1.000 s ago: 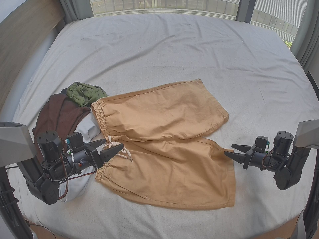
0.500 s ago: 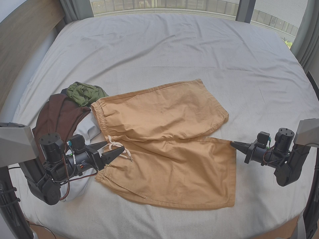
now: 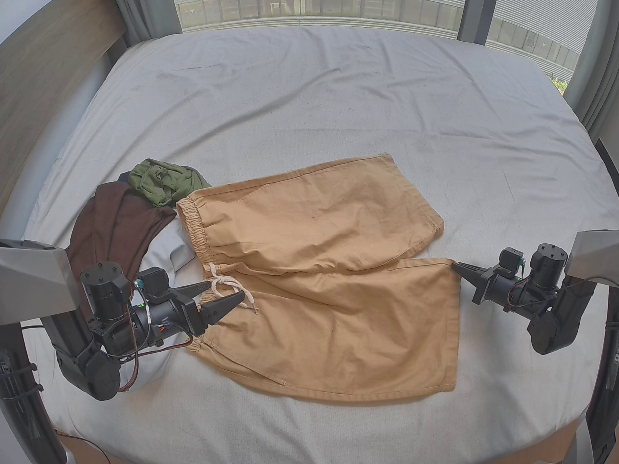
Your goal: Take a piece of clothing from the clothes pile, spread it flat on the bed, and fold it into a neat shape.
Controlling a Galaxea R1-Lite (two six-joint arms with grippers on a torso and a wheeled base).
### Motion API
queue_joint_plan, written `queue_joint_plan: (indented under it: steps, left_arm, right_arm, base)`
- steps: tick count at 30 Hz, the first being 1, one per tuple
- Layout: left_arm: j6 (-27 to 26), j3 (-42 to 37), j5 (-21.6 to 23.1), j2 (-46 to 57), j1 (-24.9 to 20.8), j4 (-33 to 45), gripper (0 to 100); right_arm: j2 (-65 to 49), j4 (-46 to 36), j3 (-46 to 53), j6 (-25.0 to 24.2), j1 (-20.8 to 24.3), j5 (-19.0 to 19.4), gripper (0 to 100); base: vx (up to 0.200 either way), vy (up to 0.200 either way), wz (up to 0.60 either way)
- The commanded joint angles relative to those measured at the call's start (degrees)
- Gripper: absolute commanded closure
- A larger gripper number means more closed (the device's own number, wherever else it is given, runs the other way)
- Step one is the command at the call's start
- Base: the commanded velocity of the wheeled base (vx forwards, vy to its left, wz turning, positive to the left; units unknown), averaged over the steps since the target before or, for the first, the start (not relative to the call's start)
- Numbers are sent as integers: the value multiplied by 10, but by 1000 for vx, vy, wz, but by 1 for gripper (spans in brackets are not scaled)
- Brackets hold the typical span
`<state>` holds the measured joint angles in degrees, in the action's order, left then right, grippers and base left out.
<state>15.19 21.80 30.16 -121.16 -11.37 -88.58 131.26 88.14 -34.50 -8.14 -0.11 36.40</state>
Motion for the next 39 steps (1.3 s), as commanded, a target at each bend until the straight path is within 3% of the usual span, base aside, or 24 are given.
queue_joint_plan:
  steps: [1, 11, 12, 16, 23, 27, 28, 31, 39]
  left_arm:
    - [0, -4, 0, -2, 2, 0, 0]
    - [1, -16, -2, 0, 8, 0, 0]
    - [2, -18, -2, 1, 9, 0, 0]
    - [3, -41, 4, 20, 34, 0, 0]
    - [5, -56, 32, 41, 72, 0, 0]
    - [4, -66, 39, 39, 73, 0, 0]
    - [2, -83, 40, 36, 70, 1, 0]
    - [2, -100, 41, 36, 71, 1, 0]
    - [3, -138, 42, 27, 78, 2, 0]
  right_arm:
    - [8, 1, -7, -4, 0, -3, 100]
    - [5, 1, -13, -16, 4, -5, 100]
    - [4, 2, -15, -15, 3, -8, 0]
    - [-22, 1, -15, -20, -1, -10, 0]
    - [-101, 1, 11, -71, 8, -5, 0]
    - [-119, 1, 30, -75, 32, -2, 0]
    - [-136, 1, 57, -73, 67, -3, 0]
    - [-152, 2, 69, -71, 98, -9, 0]
    - [-162, 2, 74, -70, 107, -10, 0]
  base:
    - [0, 0, 0]
    - [0, 0, 0]
    - [0, 0, 0]
    - [0, 0, 0]
    - [0, 0, 0]
    - [0, 0, 0]
    - [0, 0, 0]
    - [0, 0, 0]
    - [0, 0, 0]
